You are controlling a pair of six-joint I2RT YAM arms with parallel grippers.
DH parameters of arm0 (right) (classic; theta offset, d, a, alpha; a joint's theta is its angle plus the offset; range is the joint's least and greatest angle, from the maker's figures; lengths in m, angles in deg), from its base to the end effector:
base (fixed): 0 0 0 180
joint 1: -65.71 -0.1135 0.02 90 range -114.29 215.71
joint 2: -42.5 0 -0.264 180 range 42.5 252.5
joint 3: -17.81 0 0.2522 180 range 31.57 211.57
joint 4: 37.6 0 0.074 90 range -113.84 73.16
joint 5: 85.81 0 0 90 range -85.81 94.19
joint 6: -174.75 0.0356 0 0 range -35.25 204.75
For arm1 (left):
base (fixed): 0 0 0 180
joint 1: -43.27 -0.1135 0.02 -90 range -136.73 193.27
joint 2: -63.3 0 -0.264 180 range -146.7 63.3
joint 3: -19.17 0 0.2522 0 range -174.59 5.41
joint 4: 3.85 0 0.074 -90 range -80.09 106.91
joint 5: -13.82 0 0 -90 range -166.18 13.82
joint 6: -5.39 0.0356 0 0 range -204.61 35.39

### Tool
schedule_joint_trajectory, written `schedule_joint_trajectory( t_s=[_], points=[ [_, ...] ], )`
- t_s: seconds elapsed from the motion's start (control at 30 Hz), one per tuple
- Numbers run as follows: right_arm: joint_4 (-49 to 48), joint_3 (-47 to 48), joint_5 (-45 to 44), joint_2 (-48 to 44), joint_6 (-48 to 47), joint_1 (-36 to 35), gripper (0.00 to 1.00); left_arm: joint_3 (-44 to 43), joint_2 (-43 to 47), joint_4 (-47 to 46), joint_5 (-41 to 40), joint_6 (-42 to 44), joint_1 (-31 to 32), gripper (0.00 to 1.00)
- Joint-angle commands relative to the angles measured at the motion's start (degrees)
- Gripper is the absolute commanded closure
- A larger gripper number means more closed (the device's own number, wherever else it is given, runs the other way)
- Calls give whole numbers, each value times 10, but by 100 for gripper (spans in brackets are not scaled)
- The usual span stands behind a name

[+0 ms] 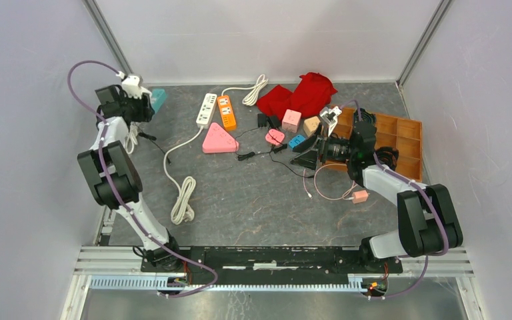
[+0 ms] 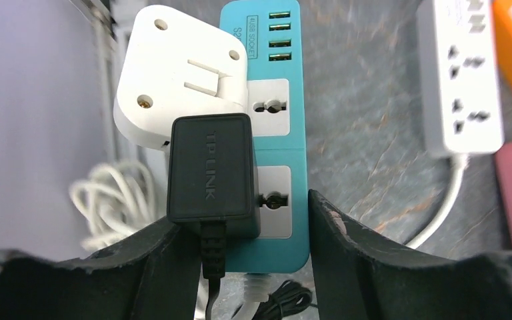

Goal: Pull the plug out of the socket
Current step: Move the socket to the center of the board.

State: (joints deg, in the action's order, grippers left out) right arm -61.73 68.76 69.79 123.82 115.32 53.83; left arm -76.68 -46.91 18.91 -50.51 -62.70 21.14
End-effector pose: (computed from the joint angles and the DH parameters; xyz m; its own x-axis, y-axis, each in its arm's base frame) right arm 0.2731 0.0906 0.2373 -0.5854 0.0916 -0.8056 -0.7819 0.1990 0.5908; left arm 0.4135 0.1515 0.2347 -0.5260 0.1492 -0.8373 0.1905 0.9802 0.0550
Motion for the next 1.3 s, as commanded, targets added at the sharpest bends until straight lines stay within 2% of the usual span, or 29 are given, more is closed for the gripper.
schedule_joint_trajectory(
  t_s=[0.0,0.23,0.47,0.9,1.27],
  points=[
    [-4,21,5,-19,-12,2,2,-8,88,-105,16,-98,2,98],
    [-3,21,6,-27,-14,2,2,-18,137,-159,25,-207,6,98],
    [-3,22,6,-36,-17,2,2,-13,197,-228,29,-283,36,98],
    [-4,21,6,-49,-18,3,2,-23,280,-249,6,-298,173,98],
    [-8,20,7,-56,-18,2,2,-15,327,-246,13,-313,265,98]
  ],
)
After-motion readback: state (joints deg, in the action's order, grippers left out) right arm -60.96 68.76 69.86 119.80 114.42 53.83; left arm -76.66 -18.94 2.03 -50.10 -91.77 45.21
